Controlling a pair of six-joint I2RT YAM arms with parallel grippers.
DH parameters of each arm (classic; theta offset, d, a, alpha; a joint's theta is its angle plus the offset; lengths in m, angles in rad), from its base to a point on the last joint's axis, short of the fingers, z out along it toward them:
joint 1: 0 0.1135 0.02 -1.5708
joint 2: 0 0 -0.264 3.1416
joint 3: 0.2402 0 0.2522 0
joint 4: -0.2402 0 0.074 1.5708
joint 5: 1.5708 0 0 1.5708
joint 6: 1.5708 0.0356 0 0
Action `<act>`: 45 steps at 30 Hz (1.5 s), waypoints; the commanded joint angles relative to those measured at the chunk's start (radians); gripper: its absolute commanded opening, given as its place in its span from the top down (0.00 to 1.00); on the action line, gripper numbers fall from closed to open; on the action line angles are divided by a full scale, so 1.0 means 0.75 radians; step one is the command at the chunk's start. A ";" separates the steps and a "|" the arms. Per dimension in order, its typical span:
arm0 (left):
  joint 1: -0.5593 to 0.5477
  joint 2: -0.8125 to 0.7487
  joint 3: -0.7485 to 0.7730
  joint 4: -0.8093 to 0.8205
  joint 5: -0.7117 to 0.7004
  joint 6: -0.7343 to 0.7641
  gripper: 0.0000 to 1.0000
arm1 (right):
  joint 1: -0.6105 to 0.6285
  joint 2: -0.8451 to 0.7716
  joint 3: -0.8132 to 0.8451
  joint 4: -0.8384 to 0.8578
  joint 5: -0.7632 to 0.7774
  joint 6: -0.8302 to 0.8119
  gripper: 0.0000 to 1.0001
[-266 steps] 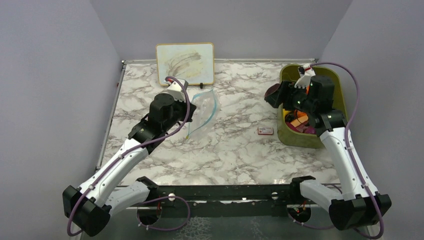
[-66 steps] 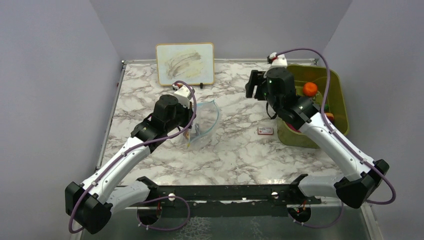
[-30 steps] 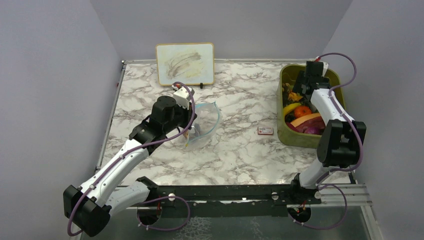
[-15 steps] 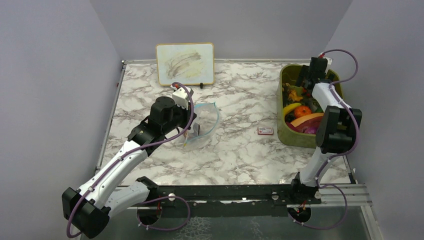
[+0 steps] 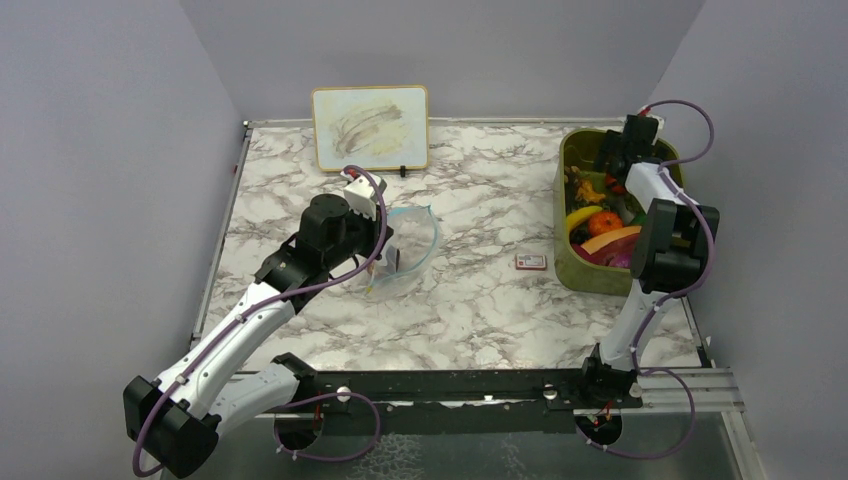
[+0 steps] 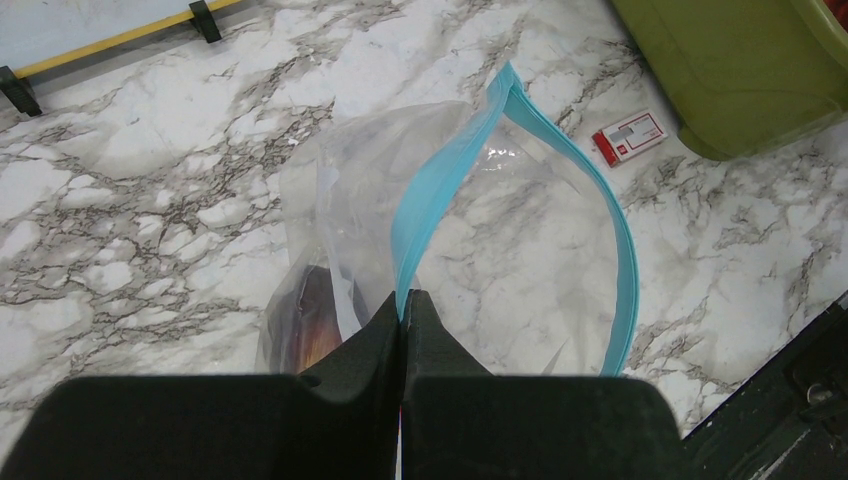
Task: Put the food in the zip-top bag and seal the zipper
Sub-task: Pick up the fake fruit from the bin.
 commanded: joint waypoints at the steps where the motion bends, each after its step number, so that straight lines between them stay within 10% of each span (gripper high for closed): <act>1: 0.002 -0.021 -0.016 0.041 0.025 -0.008 1.00 | -0.009 0.065 0.013 0.068 -0.088 -0.019 0.04; 20: 0.001 -0.018 -0.017 0.048 0.037 -0.010 1.00 | -0.010 0.075 -0.046 0.092 -0.059 -0.033 0.38; 45: 0.000 -0.060 -0.028 0.058 0.011 -0.012 1.00 | 0.033 -0.376 -0.132 -0.269 -0.189 0.145 0.50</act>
